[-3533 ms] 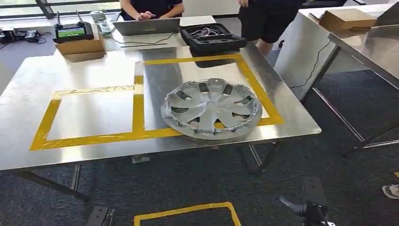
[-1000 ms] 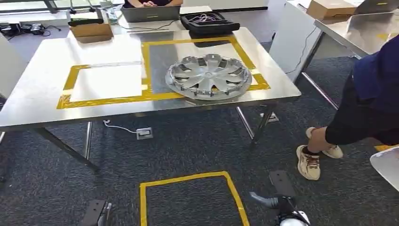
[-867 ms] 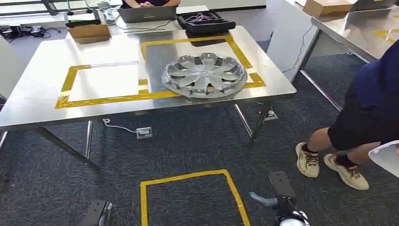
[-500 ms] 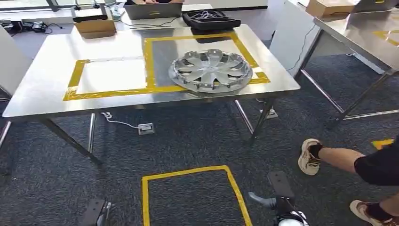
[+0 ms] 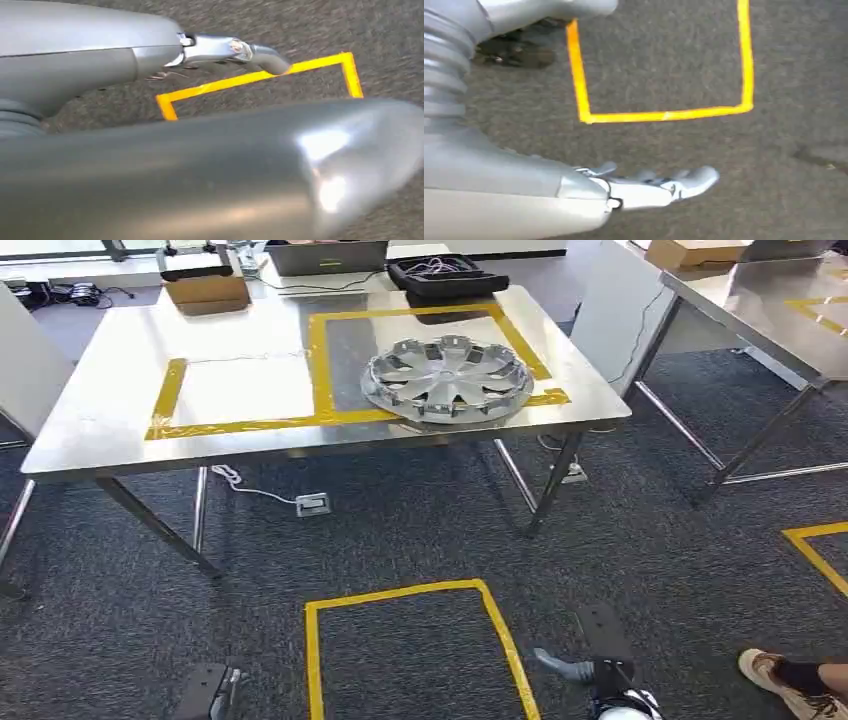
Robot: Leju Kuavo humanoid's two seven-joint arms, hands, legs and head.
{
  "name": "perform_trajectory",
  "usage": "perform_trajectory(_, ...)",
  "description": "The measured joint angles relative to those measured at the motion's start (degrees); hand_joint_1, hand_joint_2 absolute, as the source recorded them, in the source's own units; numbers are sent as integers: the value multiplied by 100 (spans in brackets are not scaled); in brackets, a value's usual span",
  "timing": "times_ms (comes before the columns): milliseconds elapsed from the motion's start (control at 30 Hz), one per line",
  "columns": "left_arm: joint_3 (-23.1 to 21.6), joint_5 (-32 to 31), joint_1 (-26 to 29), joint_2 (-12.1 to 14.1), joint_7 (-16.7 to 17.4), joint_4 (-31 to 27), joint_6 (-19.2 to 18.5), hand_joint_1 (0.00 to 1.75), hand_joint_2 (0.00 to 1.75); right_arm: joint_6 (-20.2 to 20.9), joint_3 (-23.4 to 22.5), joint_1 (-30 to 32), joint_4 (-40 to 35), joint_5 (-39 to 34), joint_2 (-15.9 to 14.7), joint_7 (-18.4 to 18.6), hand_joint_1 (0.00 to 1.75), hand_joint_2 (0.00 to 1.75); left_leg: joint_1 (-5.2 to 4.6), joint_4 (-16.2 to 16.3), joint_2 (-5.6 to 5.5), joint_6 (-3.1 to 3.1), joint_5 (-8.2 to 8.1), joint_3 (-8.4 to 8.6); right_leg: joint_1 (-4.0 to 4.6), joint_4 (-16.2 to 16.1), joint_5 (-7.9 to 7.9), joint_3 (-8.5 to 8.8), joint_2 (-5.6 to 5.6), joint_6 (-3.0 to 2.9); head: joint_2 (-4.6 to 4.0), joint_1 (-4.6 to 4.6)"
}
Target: Take the parts from the cabinet and place them on the table.
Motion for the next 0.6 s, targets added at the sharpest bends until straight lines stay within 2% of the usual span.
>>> perform_trajectory(33,-2,2,0,2,0,-2,0,0,0,-2,0,3,-13,-4,-2,6,0,175,-11,-20,5,3,-4,-8,-25,-59,39,3,6,-6,0,2)
perform_trajectory(67,-2,2,-5,6,-4,-7,0,0,0,-4,11,-4,-17,-4,-2,4,0,175,-24,-49,8,132,-112,-17,-26,-79,77,-15,10,46,0,-2)
perform_trajectory(100,-4,15,-8,6,-18,-13,0,0,0,-4,24,-7,-20,-4,-2,9,0,175,-29,-51,8,161,-92,-26,-20,-78,96,-35,12,3,0,-4)
perform_trajectory(167,-4,35,-7,6,-42,-24,-2,0,0,-4,57,10,-20,-7,-2,13,0,175,-16,-96,4,67,87,-20,-7,-57,108,-51,11,-23,0,-7)
perform_trajectory(267,-13,48,-7,6,-68,-39,-11,0,0,-13,81,9,-20,-26,-2,17,0,175,-15,-111,2,30,121,-37,-4,-28,130,-98,10,-55,0,-7)
perform_trajectory(333,-35,55,-7,9,-83,-39,-11,0,0,-22,96,11,-20,-61,-4,20,0,175,-14,-112,2,-16,150,-45,-4,-12,135,-114,10,-63,0,-4)
perform_trajectory(600,-68,79,-18,9,-120,-55,-11,0,0,-44,179,9,-20,-140,-4,-2,0,175,-14,-112,3,-28,157,-60,-8,-6,135,-129,10,-63,0,-7)
